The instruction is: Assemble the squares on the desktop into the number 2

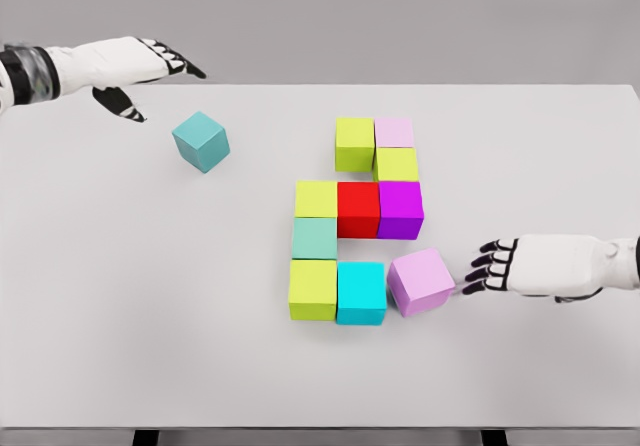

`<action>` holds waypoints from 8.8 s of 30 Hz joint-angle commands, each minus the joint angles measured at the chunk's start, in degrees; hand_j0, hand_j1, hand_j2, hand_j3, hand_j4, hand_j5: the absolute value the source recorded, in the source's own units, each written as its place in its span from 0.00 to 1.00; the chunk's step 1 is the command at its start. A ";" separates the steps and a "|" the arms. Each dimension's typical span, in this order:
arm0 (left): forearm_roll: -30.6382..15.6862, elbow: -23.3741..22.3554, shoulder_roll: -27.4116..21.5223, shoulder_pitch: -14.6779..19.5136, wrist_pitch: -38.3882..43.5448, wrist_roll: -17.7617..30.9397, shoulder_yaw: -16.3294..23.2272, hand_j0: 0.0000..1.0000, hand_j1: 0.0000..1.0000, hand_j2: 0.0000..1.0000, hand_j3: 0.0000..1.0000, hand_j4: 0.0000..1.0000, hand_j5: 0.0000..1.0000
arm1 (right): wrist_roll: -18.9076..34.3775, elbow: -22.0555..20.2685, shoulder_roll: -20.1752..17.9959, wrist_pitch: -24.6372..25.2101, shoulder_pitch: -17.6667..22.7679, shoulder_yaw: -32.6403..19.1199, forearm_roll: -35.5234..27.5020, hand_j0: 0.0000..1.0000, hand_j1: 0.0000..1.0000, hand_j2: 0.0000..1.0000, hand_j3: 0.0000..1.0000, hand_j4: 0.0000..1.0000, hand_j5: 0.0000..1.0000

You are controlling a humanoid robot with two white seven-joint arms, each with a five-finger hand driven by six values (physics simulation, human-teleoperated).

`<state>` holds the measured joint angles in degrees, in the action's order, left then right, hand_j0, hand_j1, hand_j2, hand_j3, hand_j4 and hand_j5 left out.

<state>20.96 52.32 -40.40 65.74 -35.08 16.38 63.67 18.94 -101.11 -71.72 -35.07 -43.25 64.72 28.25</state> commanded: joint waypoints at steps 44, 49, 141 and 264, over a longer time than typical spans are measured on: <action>13.58 1.91 -0.03 -2.81 0.08 1.91 4.44 1.00 1.00 1.00 1.00 1.00 1.00 | -0.04 7.07 9.58 0.07 -0.26 -5.31 1.63 1.00 1.00 1.00 1.00 1.00 1.00; 13.58 2.26 0.77 -2.73 0.08 2.78 4.44 1.00 1.00 1.00 1.00 1.00 1.00 | -0.13 6.80 9.32 0.07 -0.08 -5.22 1.99 1.00 1.00 1.00 1.00 1.00 1.00; 14.81 -5.83 13.07 0.17 0.08 5.25 3.65 1.00 1.00 1.00 1.00 1.00 1.00 | 0.14 -0.05 6.59 0.07 5.37 -7.68 -6.36 1.00 1.00 1.00 1.00 1.00 1.00; 15.16 -12.60 22.21 2.46 0.08 6.30 -0.57 1.00 1.00 1.00 1.00 1.00 1.00 | -19.64 0.12 -4.31 0.07 -25.92 31.52 8.49 1.00 1.00 1.00 1.00 1.00 1.00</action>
<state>36.35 39.77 -18.22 68.20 -35.10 22.70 63.30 -0.67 -101.00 -77.14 -35.00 -69.01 96.25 36.43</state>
